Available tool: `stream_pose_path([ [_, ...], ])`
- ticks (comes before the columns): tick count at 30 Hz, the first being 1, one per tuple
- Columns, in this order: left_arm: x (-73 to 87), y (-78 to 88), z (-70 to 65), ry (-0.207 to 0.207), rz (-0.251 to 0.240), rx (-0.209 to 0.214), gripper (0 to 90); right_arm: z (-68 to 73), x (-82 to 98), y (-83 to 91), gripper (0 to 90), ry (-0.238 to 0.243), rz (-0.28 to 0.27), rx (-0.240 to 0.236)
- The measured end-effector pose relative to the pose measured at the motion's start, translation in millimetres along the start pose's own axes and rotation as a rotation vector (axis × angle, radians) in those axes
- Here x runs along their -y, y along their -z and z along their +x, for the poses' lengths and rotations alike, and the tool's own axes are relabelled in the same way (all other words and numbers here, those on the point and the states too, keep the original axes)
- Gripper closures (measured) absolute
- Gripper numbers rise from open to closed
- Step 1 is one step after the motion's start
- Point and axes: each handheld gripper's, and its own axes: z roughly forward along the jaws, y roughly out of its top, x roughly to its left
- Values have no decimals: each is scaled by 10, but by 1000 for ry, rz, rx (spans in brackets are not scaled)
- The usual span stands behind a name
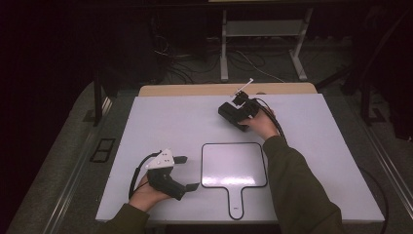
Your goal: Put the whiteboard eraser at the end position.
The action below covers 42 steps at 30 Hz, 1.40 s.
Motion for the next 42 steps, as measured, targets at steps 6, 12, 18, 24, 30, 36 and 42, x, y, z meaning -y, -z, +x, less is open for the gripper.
stream_pose_path([
  [6, -1, 4, -17, -10, 9, -4, 0, -10, 22, -165, 384, 8, 34, 2],
  [12, 2, 1, -13, -11, 14, -8, 0, 37, 61, -193, 282, 37, 16, -6],
  [18, 13, -8, 12, -8, 23, -16, 0, 20, 141, 49, 216, 2, -78, -9],
  [24, 23, -16, 49, -1, 28, -22, 0, 15, 310, 225, 197, -1, -135, 2],
  [30, 35, -9, 84, 10, 33, -32, 0, 35, 481, 385, 190, -8, -208, -3],
  [36, 47, 12, 98, 9, 29, -33, 0, 131, 649, 493, 184, -11, -250, -9],
  [42, 66, 35, 125, 7, 29, -43, 0, 214, 804, 579, 184, -30, -273, -16],
])
